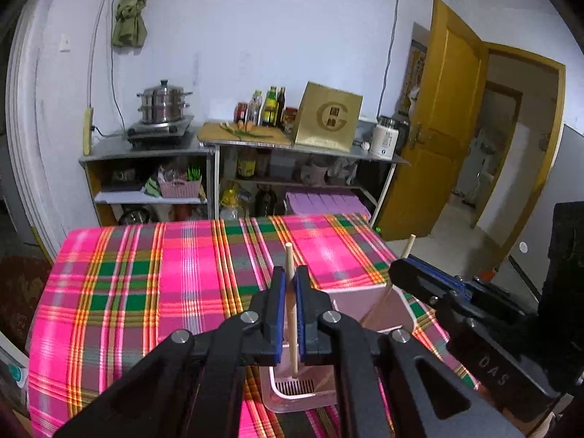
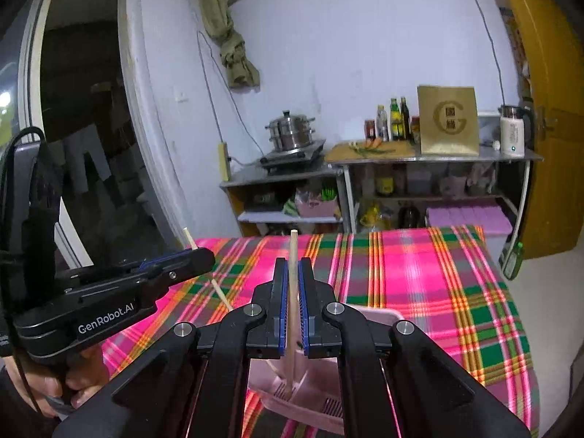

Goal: Organize utensils
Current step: 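Lift the held chopsticks upright and carry both tools over the pink basket, then open the right tool to drop its chopstick in the basket while the left tool releases its own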

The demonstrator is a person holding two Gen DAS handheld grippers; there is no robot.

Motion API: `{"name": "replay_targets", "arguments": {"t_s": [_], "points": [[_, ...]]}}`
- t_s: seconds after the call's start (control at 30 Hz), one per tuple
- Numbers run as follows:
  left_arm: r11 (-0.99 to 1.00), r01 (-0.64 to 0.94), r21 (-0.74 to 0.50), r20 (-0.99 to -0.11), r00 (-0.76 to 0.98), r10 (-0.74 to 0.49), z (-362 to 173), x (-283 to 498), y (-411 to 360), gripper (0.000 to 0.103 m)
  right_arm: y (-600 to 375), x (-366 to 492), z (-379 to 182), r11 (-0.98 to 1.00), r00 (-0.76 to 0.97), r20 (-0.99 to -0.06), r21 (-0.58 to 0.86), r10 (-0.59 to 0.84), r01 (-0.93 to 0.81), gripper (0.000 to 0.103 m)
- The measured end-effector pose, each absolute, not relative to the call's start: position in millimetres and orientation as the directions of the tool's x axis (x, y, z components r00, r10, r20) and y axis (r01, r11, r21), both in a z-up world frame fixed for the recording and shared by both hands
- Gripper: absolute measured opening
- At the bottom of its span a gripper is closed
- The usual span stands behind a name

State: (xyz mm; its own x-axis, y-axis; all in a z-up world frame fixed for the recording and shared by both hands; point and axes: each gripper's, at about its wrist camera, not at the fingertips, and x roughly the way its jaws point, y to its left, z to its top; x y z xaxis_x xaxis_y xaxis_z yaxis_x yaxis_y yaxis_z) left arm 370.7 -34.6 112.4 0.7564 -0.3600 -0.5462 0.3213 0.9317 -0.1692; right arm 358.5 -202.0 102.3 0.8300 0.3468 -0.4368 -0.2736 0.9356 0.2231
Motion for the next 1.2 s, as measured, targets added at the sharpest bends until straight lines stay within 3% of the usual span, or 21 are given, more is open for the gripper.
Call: {"name": "replay_targets", "arguments": {"t_s": [0.3, 0.43, 0.83, 1.2], "points": [[0.931, 0.320, -0.176, -0.571, 0.737, -0.361, 97, 371, -35, 0.008, -202, 360, 86, 0.937, 0.808, -0.476, 0.222, 0.346, -0.270, 0.006], [0.930, 0.322, -0.176, -0.557, 0.746, -0.364, 103, 362, -33, 0.022, -206, 350, 92, 0.937, 0.819, -0.460, 0.223, 0.344, -0.269, 0.013], [0.938, 0.312, -0.147, -0.467, 0.815, -0.344, 113, 276, -12, 0.037, -220, 279, 103, 0.955, 0.853, -0.432, 0.175, 0.292, -0.238, 0.015], [0.939, 0.313, -0.143, -0.443, 0.828, -0.344, 78, 179, -9, 0.039, -214, 179, 80, 0.970, 0.869, -0.432, 0.088, 0.241, -0.226, 0.018]]}}
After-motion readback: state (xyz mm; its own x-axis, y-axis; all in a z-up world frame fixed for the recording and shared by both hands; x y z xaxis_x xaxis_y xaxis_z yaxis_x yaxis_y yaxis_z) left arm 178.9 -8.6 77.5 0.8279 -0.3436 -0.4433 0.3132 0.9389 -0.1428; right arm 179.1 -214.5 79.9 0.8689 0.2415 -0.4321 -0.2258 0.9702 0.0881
